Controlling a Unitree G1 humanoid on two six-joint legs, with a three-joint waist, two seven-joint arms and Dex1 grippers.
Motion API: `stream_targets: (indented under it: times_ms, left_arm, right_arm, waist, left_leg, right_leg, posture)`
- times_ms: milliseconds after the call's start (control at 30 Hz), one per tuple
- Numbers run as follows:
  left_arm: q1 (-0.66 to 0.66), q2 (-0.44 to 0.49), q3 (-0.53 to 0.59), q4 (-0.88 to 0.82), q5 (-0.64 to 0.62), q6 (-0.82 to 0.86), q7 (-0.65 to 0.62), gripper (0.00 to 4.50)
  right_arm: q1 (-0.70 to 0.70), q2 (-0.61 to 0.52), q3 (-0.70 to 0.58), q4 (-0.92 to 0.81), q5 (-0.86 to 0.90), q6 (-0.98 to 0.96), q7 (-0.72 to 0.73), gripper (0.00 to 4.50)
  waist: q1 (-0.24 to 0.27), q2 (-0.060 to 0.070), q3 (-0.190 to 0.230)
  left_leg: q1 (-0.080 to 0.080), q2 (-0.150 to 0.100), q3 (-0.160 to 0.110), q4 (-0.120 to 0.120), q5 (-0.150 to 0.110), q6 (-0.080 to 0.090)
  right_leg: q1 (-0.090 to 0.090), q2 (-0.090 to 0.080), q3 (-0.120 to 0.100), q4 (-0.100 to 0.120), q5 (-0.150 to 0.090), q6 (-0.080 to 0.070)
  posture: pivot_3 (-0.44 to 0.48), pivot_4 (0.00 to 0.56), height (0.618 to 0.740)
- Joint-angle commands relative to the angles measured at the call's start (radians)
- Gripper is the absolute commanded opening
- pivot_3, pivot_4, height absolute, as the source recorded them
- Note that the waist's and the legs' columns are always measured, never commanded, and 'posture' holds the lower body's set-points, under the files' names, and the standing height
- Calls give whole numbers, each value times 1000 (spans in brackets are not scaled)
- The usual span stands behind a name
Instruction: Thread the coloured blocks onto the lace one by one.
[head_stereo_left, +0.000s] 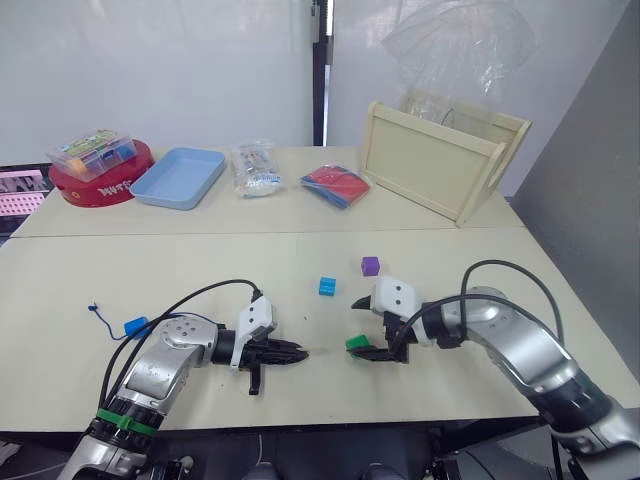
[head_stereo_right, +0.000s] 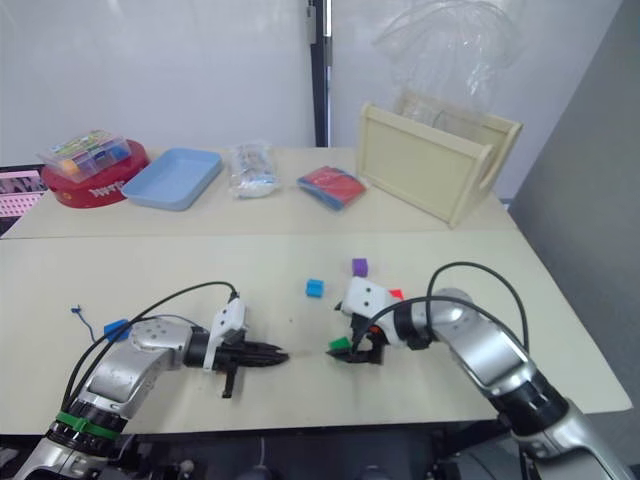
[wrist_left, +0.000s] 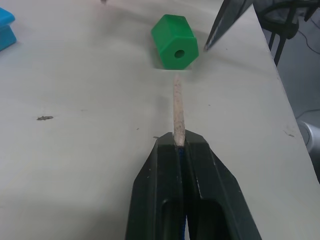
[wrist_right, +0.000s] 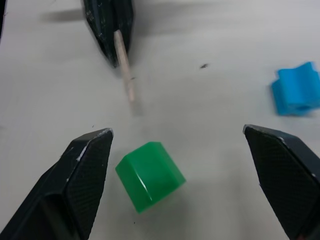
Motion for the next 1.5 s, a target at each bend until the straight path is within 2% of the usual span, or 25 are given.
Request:
stream_targets:
  times_ms: [33, 200, 300, 467, 533, 667, 867, 1500]
  left_arm:
    - [-4, 6, 3, -31, -12, -3, -7, 0]
    - [3, 8, 3, -42, -14, 1, -5, 0]
    - [7, 9, 2, -50, -15, 4, -4, 0]
    - [28, 9, 0, -88, -16, 18, 8, 0]
    - [34, 9, -8, -105, -9, 25, 15, 0]
    - [27, -17, -9, -136, -30, 79, 49, 0]
    - [11, -15, -32, -124, 4, 61, 57, 0]
    - [-24, -23, -38, -51, 23, 37, 69, 0]
  right_arm:
    - [-42, 15, 18, 109, -37, -142, 114, 4403]
    - [-52, 37, 8, 177, -53, -207, 176, 4403]
    - [-51, 52, 2, 200, -66, -232, 188, 3619]
    - [-31, 80, -9, 209, -84, -244, 175, 1902]
    - [-23, 86, -14, 207, -92, -238, 162, 1358]
    - [-8, 103, -24, 172, -92, -198, 140, 1343]
    - [9, 117, -24, 123, -102, -151, 122, 1343]
    - [14, 113, -33, 117, -118, -120, 119, 1343]
  waist:
    - [0, 0, 0]
    - [0, 0, 0]
    - [-2, 0, 0]
    - [-2, 0, 0]
    - [-1, 0, 0]
    - [-1, 0, 0]
    - [-3, 0, 0]
    - [-1, 0, 0]
  left_leg:
    - [0, 0, 0, 0, 0, 0]
    - [1, 0, 0, 0, 0, 0]
    - [1, 0, 0, 0, 0, -1]
    - [1, 0, 0, 0, 0, -1]
    - [1, 0, 0, 0, 0, -1]
    - [2, 0, 0, 1, 0, -1]
    - [2, 0, 0, 1, 0, -1]
    - [2, 0, 0, 1, 1, -1]
  right_leg:
    - [0, 0, 0, 0, 0, 0]
    - [0, 0, 0, 0, 0, 0]
    - [0, 0, 0, 1, 0, 0]
    - [0, 0, 0, 1, 0, 0]
    - [0, 0, 0, 1, 0, 0]
    - [0, 0, 0, 2, 0, 0]
    - [0, 0, 0, 2, 0, 0]
    - [0, 0, 0, 2, 0, 0]
  posture:
    - [0, 150, 740]
    - [0, 150, 740]
    - [0, 150, 740]
    - [0, 150, 740]
    - [0, 150, 740]
    - [0, 150, 740]
    - [0, 150, 740]
    - [0, 150, 740]
